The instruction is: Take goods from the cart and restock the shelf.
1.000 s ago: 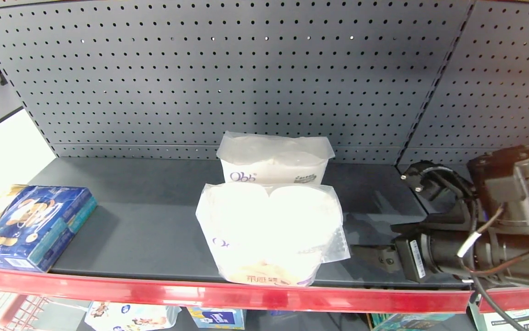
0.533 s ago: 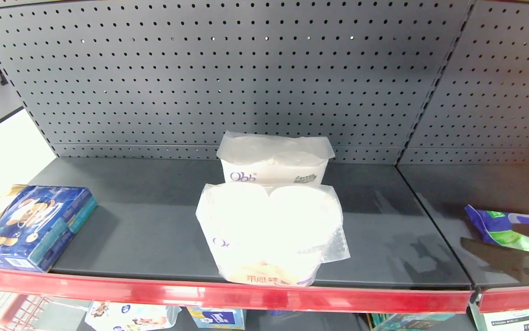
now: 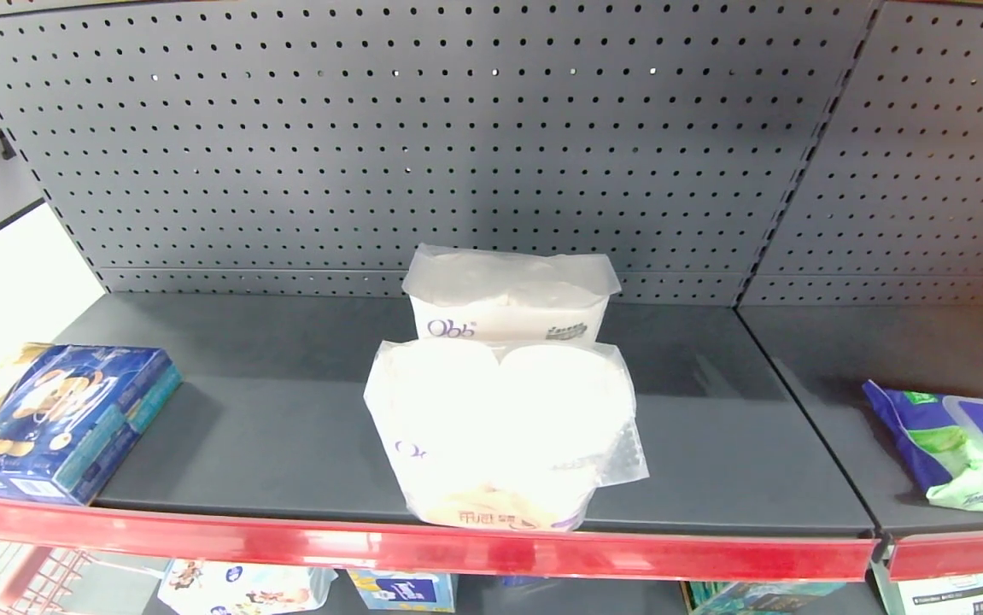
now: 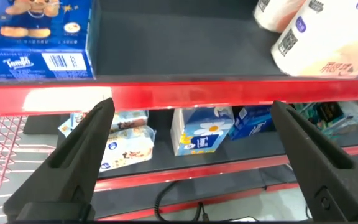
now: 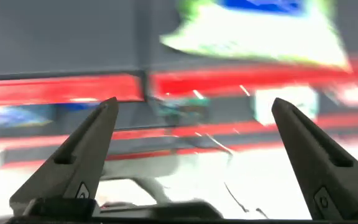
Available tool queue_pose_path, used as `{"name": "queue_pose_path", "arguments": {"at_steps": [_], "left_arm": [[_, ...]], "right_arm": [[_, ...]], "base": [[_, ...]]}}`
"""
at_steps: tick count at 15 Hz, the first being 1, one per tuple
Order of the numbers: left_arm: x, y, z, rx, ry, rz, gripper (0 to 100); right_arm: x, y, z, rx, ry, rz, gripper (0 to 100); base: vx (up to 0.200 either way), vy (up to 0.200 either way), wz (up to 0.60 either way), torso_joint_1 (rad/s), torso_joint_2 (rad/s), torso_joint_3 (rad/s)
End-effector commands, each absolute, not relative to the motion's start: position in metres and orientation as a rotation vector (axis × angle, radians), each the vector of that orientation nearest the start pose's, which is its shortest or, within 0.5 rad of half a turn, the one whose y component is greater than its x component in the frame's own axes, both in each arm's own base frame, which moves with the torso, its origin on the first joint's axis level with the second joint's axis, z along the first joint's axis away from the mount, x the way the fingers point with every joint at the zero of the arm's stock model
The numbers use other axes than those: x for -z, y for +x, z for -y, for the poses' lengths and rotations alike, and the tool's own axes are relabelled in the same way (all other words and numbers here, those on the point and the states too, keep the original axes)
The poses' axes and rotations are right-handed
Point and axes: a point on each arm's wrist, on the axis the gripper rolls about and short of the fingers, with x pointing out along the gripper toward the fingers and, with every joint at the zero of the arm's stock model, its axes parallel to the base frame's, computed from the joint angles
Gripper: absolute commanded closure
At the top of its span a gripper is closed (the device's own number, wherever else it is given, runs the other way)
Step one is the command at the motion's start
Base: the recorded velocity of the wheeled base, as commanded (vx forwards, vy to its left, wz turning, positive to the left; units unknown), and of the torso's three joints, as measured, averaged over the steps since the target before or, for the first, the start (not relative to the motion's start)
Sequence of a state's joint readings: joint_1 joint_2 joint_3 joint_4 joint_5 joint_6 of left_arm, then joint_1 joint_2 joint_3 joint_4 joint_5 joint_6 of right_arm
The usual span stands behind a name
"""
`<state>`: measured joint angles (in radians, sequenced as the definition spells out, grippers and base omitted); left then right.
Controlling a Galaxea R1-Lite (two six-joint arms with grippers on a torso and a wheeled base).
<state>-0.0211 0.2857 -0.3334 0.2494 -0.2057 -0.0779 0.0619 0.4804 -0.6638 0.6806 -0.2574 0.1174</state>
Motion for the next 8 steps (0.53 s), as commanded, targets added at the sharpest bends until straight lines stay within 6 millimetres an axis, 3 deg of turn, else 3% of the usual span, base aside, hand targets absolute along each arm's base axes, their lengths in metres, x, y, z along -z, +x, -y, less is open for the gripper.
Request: {"name": "queue_pose_path", "arguments": {"at_steps": [1,3,4,5,8], "left_arm": [[-0.141,-0.022,0.004,0.216,-0.095,-0.192,0],[-0.135,-0.022,0.004,0.205,-0.097,-0.201,0],[-0.129,-0.025,0.004,0.205,-0.094,-0.19,0],[-0.123,-0.028,0.004,0.207,-0.093,-0.181,0],[-0.089,-0.036,0.004,0.192,-0.085,-0.114,0]], "right_arm": [[-0.179,-0.041,0.003,0.365,0.065,-0.458,0],[-0.151,-0.058,0.002,0.222,-0.055,-0.396,0],[-0.123,-0.066,0.003,0.033,-0.142,-0.265,0],[-0.108,-0.06,0.001,0.007,-0.164,-0.212,0],[-0.086,-0.028,0.001,0.036,-0.149,-0.009,0]], "base": [[0.0,0.0,0.0,0.0,0.0,0.0],[0.0,0.0,0.0,0.0,0.0,0.0],[0.0,0.0,0.0,0.0,0.0,0.0],[0.0,0.0,0.0,0.0,0.0,0.0],[0.0,0.0,0.0,0.0,0.0,0.0]]}}
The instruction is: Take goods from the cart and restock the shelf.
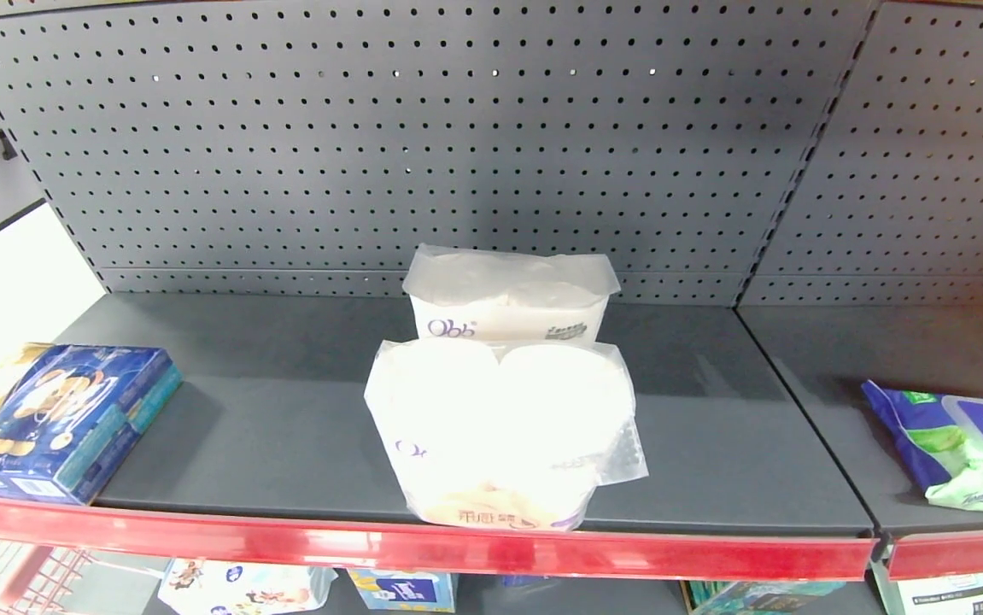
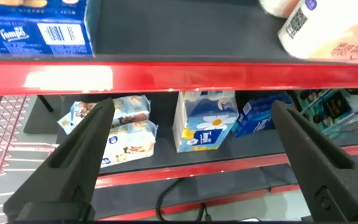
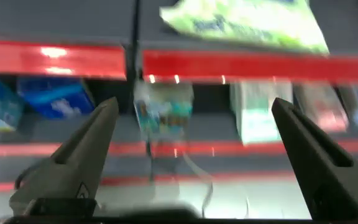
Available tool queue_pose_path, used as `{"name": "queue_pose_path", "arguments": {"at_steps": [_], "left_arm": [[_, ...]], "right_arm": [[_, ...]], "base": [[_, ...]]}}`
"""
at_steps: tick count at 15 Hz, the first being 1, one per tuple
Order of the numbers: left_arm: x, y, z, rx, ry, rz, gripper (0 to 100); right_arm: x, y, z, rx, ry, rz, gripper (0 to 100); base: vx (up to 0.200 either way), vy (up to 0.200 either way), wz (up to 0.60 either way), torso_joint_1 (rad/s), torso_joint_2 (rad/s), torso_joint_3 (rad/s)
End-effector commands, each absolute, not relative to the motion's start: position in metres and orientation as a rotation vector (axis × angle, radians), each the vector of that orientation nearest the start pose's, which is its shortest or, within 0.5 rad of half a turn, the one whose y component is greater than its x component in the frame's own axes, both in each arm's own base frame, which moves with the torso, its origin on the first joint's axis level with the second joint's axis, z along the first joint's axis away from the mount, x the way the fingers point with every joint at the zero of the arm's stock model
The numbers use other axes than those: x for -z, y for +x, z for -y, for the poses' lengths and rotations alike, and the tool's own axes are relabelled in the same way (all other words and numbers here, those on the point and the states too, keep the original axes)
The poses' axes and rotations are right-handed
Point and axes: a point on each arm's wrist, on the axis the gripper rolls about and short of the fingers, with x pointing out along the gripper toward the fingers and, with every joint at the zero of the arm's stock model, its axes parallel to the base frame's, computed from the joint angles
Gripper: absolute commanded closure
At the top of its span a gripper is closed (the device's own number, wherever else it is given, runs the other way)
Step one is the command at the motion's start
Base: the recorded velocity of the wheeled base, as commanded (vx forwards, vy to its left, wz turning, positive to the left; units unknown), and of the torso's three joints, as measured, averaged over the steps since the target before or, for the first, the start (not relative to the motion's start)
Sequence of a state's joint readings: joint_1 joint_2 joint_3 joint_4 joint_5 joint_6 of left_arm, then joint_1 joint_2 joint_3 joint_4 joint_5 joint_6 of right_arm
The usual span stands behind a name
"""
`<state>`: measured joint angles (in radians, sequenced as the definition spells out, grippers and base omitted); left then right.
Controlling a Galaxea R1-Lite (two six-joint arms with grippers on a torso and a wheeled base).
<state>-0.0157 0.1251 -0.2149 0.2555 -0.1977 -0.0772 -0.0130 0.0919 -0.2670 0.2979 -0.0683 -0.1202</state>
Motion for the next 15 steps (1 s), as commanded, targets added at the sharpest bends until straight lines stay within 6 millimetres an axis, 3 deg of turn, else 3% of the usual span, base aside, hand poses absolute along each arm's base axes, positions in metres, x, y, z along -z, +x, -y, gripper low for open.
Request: {"name": "queue_pose_path", "arguments": {"at_steps": [1,3,5,7,9,15], "left_arm": [[-0.087,-0.035,0.004,0.189,-0.087,-0.104,0],[-0.087,-0.033,0.004,0.193,-0.091,-0.082,0],[-0.086,-0.032,0.004,0.177,-0.085,-0.067,0],[-0.086,-0.029,0.001,0.042,-0.086,-0.025,0],[-0.086,-0.029,0.001,0.042,-0.091,-0.023,0],[-0.085,-0.028,-0.002,-0.088,-0.122,-0.004,0]], "right_arm": [[-0.086,-0.027,0.001,0.031,-0.138,0.01,0],[-0.084,-0.026,0.001,0.032,-0.043,0.005,0],[-0.084,-0.026,0.003,0.139,0.095,0.01,0],[-0.083,-0.026,0.003,0.153,0.017,0.007,0],[-0.075,-0.023,0.0,0.021,0.0,-0.012,0],[-0.076,-0.023,0.001,0.023,0.0,-0.002,0]], "base": [[0.0,0.0,0.0,0.0,0.0,0.0],[0.0,0.0,0.0,0.0,0.0,0.0],[0.0,0.0,0.0,0.0,0.0,0.0],[0.0,0.0,0.0,0.0,0.0,0.0],[0.0,0.0,0.0,0.0,0.0,0.0],[0.0,0.0,0.0,0.0,0.0,0.0]]}}
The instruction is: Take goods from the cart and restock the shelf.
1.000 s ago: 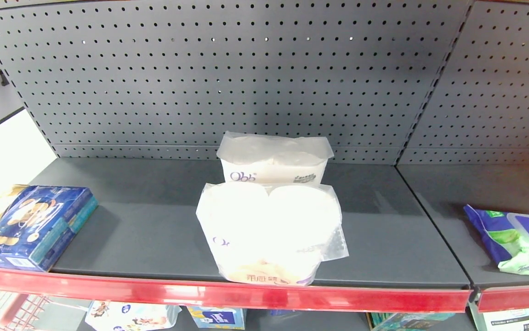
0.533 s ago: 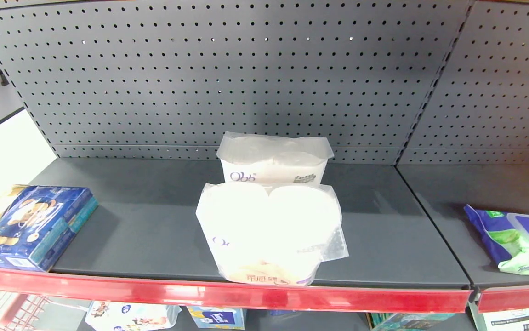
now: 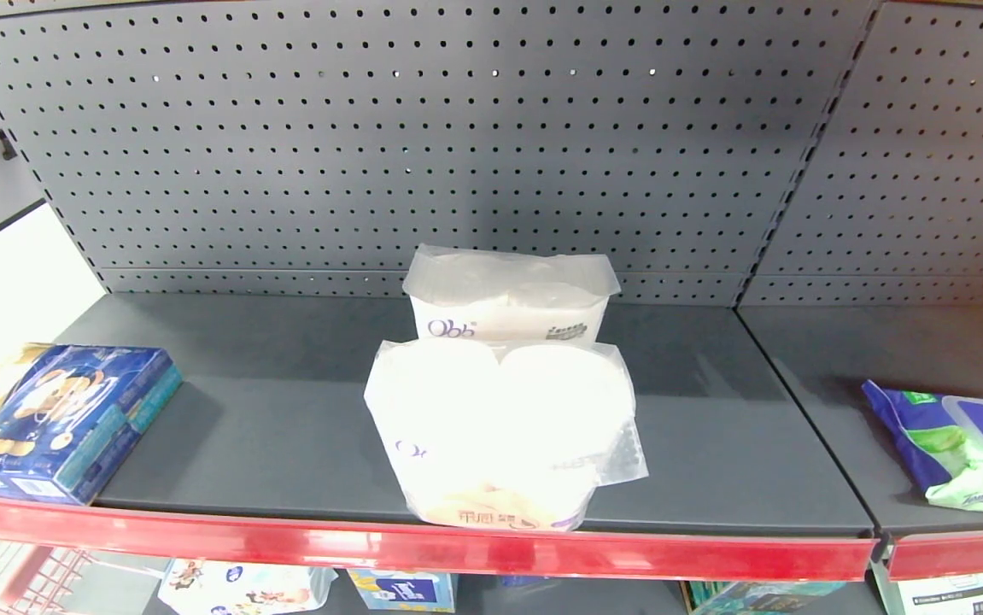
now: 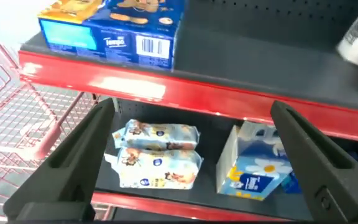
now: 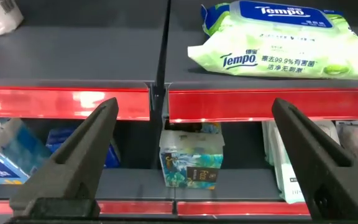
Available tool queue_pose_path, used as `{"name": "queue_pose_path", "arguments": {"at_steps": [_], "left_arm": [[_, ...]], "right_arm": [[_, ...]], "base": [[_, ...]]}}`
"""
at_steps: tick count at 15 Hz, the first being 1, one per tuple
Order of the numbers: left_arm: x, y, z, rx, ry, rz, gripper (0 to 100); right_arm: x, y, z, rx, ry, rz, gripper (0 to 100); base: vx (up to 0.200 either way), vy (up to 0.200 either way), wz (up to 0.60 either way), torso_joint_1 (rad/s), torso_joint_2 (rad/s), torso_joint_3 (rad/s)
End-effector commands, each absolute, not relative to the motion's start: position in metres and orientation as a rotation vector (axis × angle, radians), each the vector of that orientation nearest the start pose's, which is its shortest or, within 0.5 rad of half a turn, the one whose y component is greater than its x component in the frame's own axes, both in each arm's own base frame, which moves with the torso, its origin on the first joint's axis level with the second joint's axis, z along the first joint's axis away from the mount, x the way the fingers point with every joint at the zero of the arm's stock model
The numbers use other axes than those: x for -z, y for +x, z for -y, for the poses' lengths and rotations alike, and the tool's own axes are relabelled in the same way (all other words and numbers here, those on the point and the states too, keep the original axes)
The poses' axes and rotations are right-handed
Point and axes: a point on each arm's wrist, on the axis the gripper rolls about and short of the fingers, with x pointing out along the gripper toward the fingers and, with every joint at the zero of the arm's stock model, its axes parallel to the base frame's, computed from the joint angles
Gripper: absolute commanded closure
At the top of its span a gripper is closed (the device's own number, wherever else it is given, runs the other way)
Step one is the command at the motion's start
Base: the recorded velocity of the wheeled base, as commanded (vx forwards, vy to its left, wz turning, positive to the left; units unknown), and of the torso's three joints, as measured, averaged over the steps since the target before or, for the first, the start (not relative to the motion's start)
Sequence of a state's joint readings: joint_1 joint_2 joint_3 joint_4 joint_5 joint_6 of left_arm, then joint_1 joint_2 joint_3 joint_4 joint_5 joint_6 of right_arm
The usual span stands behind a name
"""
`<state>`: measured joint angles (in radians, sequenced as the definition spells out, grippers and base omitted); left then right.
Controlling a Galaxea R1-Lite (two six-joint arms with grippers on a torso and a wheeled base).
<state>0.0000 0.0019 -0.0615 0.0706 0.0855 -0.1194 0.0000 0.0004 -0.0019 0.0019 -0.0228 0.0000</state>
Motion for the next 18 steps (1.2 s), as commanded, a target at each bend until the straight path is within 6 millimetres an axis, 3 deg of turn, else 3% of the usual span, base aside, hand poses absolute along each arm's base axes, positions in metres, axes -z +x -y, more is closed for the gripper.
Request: {"name": "queue_pose_path", "arguments": {"at_steps": [1,5,7,9,11,14,18], "left_arm": [[-0.0843,-0.0274,-0.0017,-0.074,-0.127,-0.004,0],[-0.0833,-0.0275,0.0043,0.19,-0.015,-0.015,0],[-0.0833,-0.0274,0.0036,0.162,-0.019,-0.015,0],[-0.0832,-0.0267,-0.0005,-0.022,-0.028,-0.007,0],[-0.0823,-0.0253,-0.0005,-0.021,-0.035,0.013,0],[-0.0825,-0.0253,-0.0004,-0.018,-0.028,0.014,0],[-0.0825,-0.0253,-0.0004,-0.02,-0.029,0.014,0]], "right_arm": [[-0.0756,-0.0229,0.0005,0.023,0.0,-0.002,0],[-0.0756,-0.0229,0.0005,0.023,0.0,-0.002,0],[-0.0756,-0.0229,0.0005,0.021,0.0,-0.002,0],[-0.0756,-0.0229,0.0005,0.021,0.0,-0.002,0],[-0.0756,-0.0229,0.0005,0.021,0.0,-0.002,0],[-0.0756,-0.0229,0.0005,0.021,0.0,-0.002,0],[-0.0756,-0.0229,0.0005,0.021,0.0,-0.002,0]], "base": [[0.0,0.0,0.0,0.0,0.0,0.0],[0.0,0.0,0.0,0.0,0.0,0.0],[0.0,0.0,0.0,0.0,0.0,0.0],[0.0,0.0,0.0,0.0,0.0,0.0],[0.0,0.0,0.0,0.0,0.0,0.0],[0.0,0.0,-0.6,-0.002,0.0,0.002],[0.0,0.0,0.0,0.0,0.0,0.0]]}}
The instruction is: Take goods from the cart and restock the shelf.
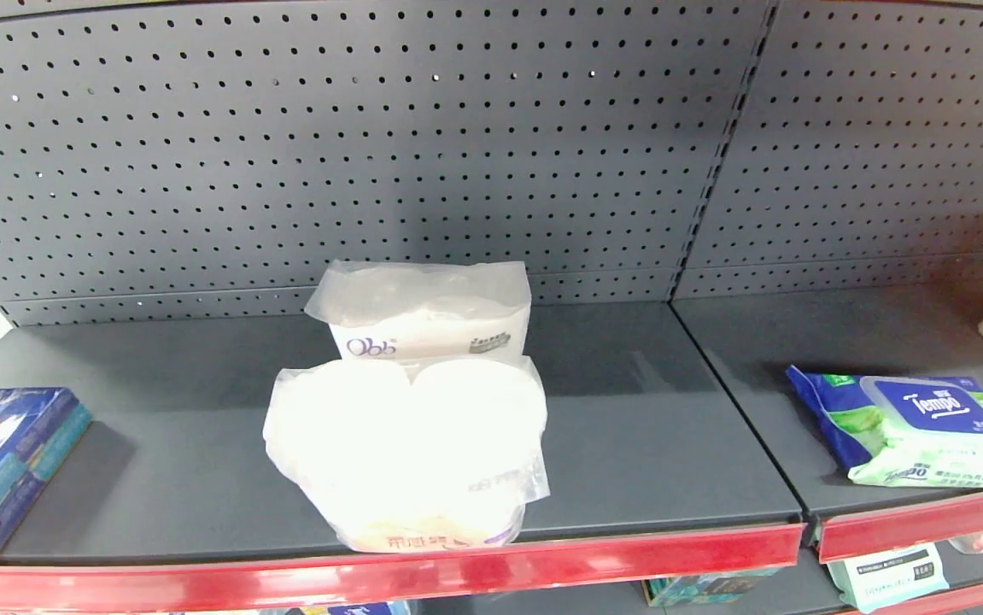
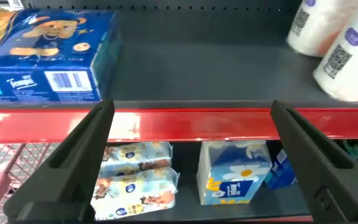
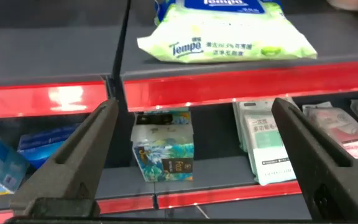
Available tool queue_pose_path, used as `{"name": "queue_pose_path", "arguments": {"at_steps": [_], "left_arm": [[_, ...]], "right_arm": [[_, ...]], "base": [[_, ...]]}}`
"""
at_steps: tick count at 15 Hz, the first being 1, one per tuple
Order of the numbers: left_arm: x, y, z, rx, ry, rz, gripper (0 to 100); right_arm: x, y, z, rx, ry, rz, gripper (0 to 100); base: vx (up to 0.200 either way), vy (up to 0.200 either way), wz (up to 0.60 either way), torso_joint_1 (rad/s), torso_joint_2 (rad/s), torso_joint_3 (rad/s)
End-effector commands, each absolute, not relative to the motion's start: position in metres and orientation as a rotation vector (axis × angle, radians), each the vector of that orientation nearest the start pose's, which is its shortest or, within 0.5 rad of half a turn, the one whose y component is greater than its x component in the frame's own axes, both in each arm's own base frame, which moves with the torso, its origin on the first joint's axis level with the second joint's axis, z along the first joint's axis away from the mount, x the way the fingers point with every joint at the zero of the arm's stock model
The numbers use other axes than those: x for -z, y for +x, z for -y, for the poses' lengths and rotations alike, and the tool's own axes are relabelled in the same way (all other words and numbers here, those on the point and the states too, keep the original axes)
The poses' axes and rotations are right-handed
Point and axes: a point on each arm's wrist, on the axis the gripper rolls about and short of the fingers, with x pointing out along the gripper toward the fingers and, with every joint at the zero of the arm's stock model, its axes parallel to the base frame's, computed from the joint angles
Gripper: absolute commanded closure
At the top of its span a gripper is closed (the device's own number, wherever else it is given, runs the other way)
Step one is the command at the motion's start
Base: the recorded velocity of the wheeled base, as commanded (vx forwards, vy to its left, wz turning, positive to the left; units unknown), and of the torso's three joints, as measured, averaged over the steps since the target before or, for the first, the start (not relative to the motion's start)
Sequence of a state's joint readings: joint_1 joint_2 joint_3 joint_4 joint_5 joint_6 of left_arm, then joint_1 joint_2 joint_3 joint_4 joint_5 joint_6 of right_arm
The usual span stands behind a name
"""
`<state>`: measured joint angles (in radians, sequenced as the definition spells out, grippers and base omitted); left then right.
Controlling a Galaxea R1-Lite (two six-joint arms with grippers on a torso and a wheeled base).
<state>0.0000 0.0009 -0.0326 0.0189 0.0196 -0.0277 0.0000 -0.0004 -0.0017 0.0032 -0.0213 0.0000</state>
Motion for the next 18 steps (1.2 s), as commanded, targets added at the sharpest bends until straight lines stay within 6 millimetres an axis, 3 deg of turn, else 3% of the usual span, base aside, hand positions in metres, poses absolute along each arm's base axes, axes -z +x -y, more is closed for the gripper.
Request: {"name": "queue_pose_path", "arguments": {"at_steps": [1,6,9,18], "left_arm": [[-0.0825,-0.0253,-0.0004,-0.02,-0.028,0.014,0],[-0.0825,-0.0253,-0.0004,-0.018,-0.028,0.014,0],[-0.0825,-0.0253,-0.0004,-0.018,-0.028,0.014,0],[-0.0821,-0.0252,-0.0004,-0.02,-0.022,0.012,0]], "right_arm": [[-0.0756,-0.0229,0.0005,0.021,0.0,-0.002,0],[-0.0756,-0.0229,0.0005,0.021,0.0,-0.002,0],[-0.0756,-0.0229,0.0005,0.021,0.0,-0.002,0],[-0.0756,-0.0228,0.0004,0.02,0.0,-0.003,0]], "base": [[0.0,0.0,0.0,0.0,0.0,0.0],[0.0,0.0,0.0,0.0,0.0,0.0],[0.0,0.0,0.6,0.002,0.0,0.004],[0.0,0.0,0.0,0.0,0.0,0.0]]}}
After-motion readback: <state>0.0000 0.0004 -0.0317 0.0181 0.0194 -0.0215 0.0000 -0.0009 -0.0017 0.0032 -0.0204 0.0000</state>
